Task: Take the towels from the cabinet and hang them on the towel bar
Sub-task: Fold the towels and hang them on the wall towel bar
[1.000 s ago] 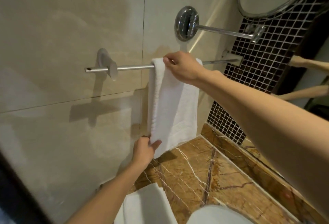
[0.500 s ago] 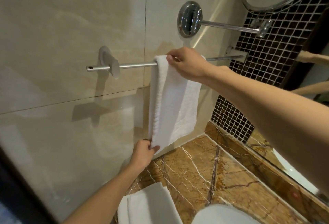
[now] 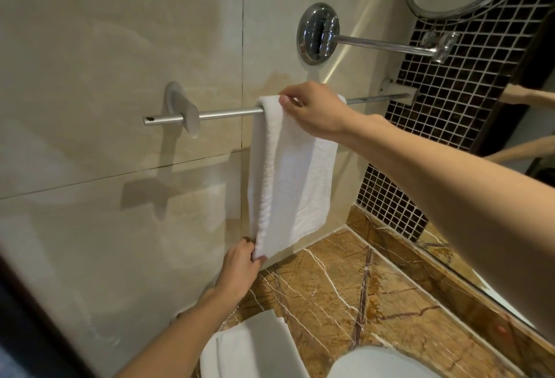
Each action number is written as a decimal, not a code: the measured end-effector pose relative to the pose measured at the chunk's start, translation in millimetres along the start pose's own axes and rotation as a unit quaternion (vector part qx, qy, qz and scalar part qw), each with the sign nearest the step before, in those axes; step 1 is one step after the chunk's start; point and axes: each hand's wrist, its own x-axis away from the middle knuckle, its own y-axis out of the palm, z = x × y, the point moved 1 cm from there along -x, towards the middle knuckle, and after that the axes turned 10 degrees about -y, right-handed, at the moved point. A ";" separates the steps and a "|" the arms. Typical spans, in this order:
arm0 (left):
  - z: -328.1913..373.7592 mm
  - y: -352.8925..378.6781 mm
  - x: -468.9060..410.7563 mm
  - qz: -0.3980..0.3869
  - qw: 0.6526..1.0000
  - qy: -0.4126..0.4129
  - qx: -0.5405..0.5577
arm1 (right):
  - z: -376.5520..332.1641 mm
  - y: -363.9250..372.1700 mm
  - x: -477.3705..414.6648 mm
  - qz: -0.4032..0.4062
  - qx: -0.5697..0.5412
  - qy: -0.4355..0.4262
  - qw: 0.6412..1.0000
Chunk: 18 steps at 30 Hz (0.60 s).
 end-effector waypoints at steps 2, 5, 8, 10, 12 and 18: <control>0.3 -1.2 0.3 -0.006 1.000 0.001 -0.005 | 0.8 0.1 -0.6 -0.005 -0.004 0.001 1.000; 2.8 -2.7 -1.4 -0.021 1.000 -0.013 -0.002 | 2.2 2.5 -4.3 -0.022 -0.021 0.001 1.000; 5.2 -4.8 -0.8 -0.047 0.998 -0.032 0.005 | 2.0 1.8 -11.8 -0.043 -0.042 0.015 0.998; 4.7 -5.8 -1.2 -0.063 0.997 -0.048 0.006 | 2.3 1.4 -16.0 -0.056 -0.063 0.031 0.996; 4.4 -7.4 -2.1 -0.076 0.995 -0.058 -0.001 | 2.8 2.7 -20.0 -0.065 -0.079 0.044 0.994; 8.1 -11.4 -1.7 -0.080 0.996 -0.037 -0.002 | 5.2 7.1 -24.0 -0.044 -0.068 0.030 0.996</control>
